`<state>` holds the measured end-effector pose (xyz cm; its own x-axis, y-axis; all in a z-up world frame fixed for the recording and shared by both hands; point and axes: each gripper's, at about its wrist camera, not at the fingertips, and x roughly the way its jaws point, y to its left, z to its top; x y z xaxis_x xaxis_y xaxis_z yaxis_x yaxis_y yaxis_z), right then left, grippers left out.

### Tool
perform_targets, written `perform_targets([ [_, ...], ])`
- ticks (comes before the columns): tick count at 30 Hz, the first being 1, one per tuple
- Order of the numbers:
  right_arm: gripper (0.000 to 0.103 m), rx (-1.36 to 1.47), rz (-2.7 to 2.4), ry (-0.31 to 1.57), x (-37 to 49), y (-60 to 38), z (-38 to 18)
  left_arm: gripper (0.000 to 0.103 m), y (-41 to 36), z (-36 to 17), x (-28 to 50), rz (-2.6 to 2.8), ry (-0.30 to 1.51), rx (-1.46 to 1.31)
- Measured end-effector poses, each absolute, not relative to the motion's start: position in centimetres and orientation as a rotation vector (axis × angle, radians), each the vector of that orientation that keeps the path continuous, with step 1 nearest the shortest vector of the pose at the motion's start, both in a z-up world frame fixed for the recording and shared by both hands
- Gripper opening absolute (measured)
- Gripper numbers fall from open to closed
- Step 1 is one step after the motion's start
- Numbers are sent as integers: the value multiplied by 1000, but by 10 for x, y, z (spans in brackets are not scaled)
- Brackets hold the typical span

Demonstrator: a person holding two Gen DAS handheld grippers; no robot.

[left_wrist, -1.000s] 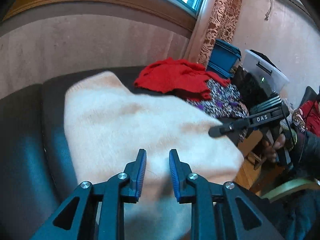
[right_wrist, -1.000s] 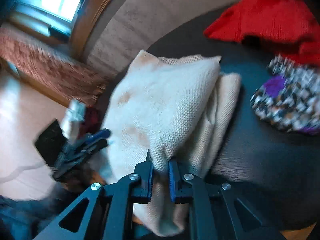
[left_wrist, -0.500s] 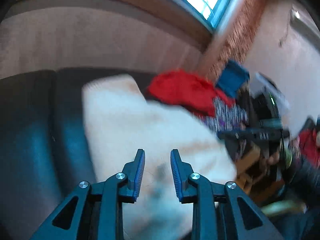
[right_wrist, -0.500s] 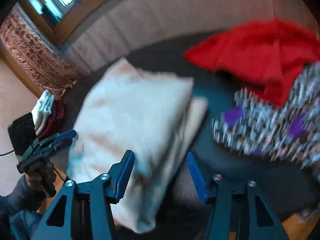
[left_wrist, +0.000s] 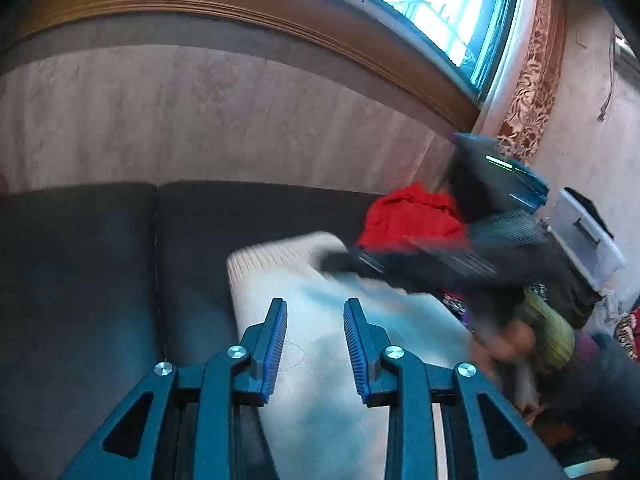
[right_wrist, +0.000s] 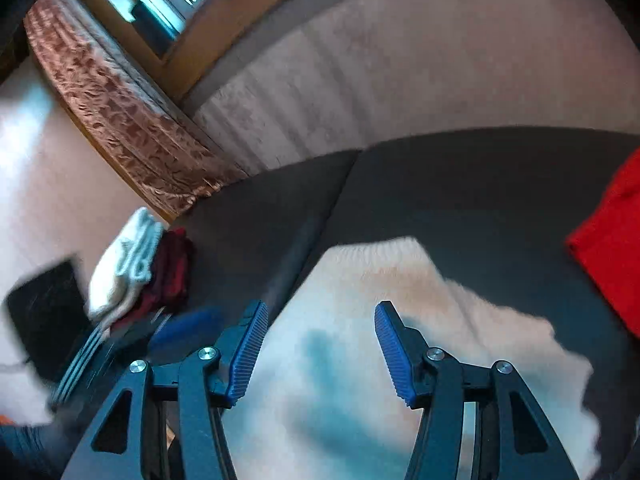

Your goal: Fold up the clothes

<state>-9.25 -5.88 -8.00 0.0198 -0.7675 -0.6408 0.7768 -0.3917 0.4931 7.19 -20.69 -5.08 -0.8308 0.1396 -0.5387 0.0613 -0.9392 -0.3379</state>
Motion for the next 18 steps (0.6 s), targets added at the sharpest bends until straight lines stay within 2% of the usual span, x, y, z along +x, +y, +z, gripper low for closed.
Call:
perform_targets([
  [8, 55, 1074, -1779, 269, -115, -102, -129, 29, -143, -105, 106, 2764, -281, -1039],
  [10, 60, 1074, -1802, 305, -118, -111, -130, 29, -137, -115, 109, 2792, -231, -1033],
  [11, 63, 1076, -1814, 320, -119, -115, -130, 29, -140, -114, 106, 2790, -246, -1044],
  [13, 75, 1102, -1833, 322, -125, -123, -131, 29, -146, -113, 100, 2786, -276, -1066],
  [18, 77, 1125, -1831, 245, -132, -120, -129, 29, -152, -105, 109, 2793, -373, -1097],
])
